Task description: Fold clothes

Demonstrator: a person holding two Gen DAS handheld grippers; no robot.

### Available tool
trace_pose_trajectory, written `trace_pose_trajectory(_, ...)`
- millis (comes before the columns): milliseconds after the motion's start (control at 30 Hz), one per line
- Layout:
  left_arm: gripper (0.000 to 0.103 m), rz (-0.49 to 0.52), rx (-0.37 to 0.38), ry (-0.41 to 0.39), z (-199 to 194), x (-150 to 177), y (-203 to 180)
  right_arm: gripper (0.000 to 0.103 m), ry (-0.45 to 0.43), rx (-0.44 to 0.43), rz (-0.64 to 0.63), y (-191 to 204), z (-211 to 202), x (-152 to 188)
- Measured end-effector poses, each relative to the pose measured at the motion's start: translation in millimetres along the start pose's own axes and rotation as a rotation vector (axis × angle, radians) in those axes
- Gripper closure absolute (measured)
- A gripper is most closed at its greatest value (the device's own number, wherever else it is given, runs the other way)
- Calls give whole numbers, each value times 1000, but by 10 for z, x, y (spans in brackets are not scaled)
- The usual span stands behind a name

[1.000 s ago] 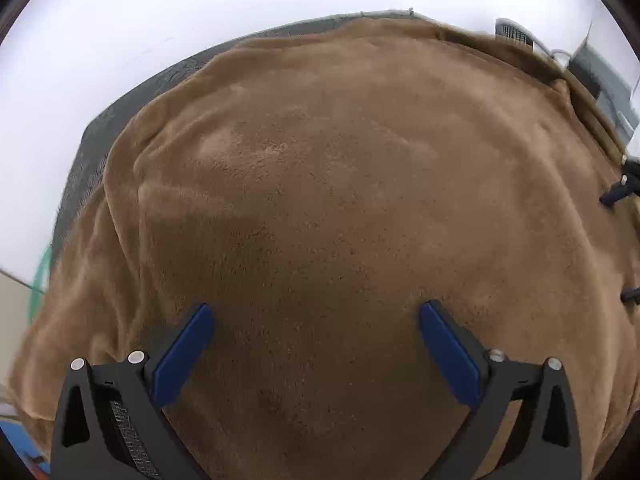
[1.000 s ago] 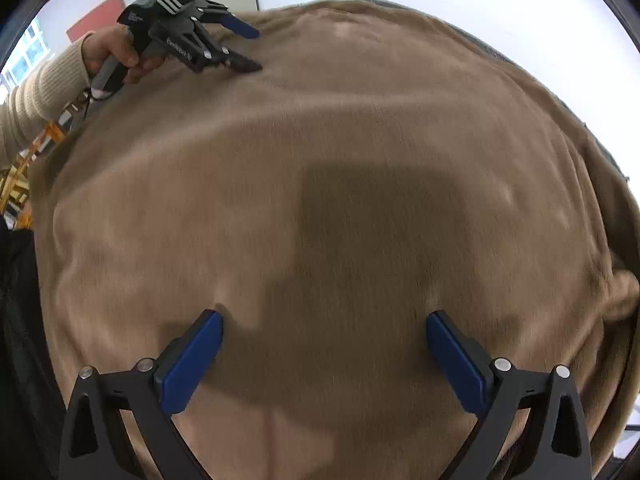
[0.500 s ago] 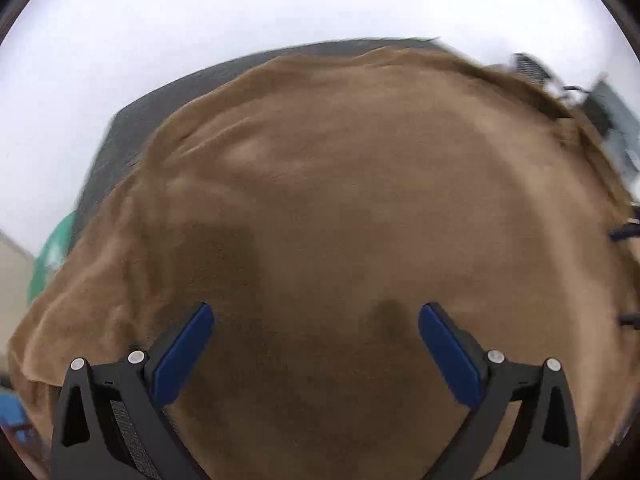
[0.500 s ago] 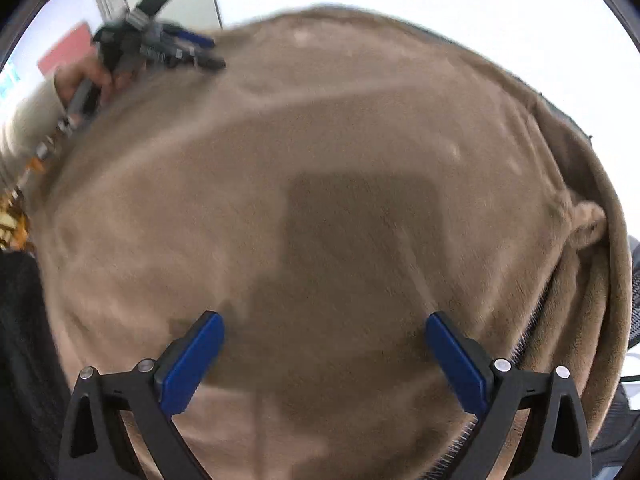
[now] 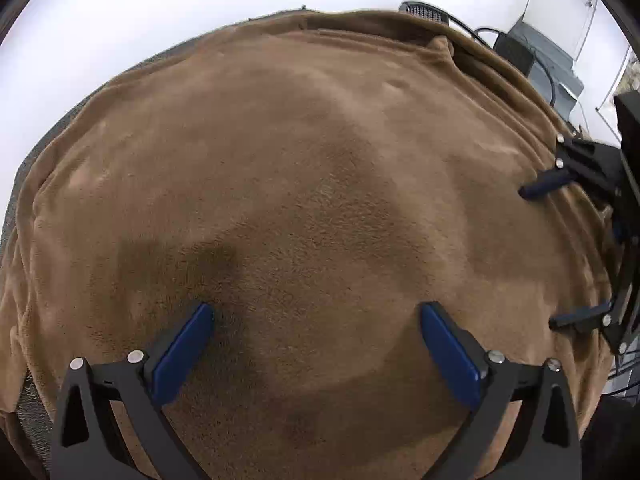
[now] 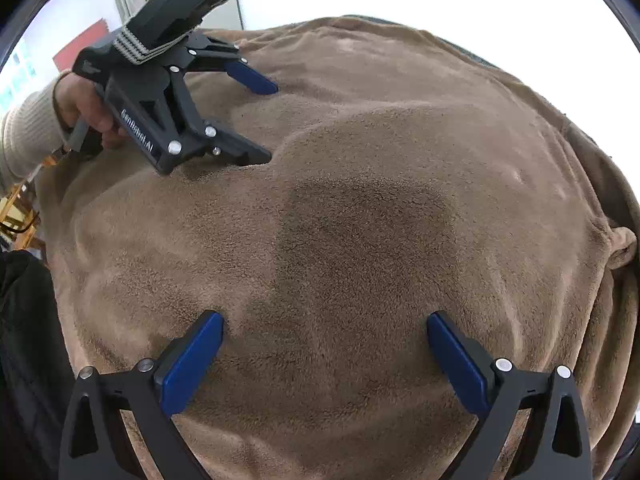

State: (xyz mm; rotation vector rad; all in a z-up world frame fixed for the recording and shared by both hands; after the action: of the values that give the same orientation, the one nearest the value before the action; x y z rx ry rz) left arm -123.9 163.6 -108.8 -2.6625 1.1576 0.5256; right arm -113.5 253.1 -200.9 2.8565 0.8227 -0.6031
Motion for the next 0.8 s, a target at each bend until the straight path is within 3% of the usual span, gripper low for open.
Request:
trace_pose_trajectory(267,0,-3,-10,2,18,-41,14,0,-43,21,43,30,-39,-41)
trace_pose_trajectory(400,0,-2,-8,0,40,-96,16,0,-209,53,224,-142,-402,76)
trace_pose_trajectory(533,0,-1,-7,5,70,-144,15,0,-442,1,555,-496,-1034,652)
trace_pose_trajectory(600,0,-1,-8,17,97,-172,20,0,-552,-26,750,-690,-1340,1107)
trace_pose_trajectory(733,0,-2,-9,42,131,-209,21,0,-660,-26,1019,-930,-1663,1862)
trace_pose_trajectory(800,0,-2,-9,43,147,-237,17,1,-679,-42,1102,-990,-1681,2051)
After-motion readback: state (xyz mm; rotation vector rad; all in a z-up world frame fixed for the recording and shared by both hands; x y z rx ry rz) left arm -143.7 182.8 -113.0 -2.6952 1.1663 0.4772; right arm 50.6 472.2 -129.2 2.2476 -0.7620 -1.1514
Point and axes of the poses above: each gripper's, at about its wrist camera, not at the fingertips, and z roughly the way its jaws point, y to its left, x to its underside, the point moved 8 cm from there along z, roughly the way its jaws point, and after that the axes turned 4 degrees about y, right-handed, at the moved point
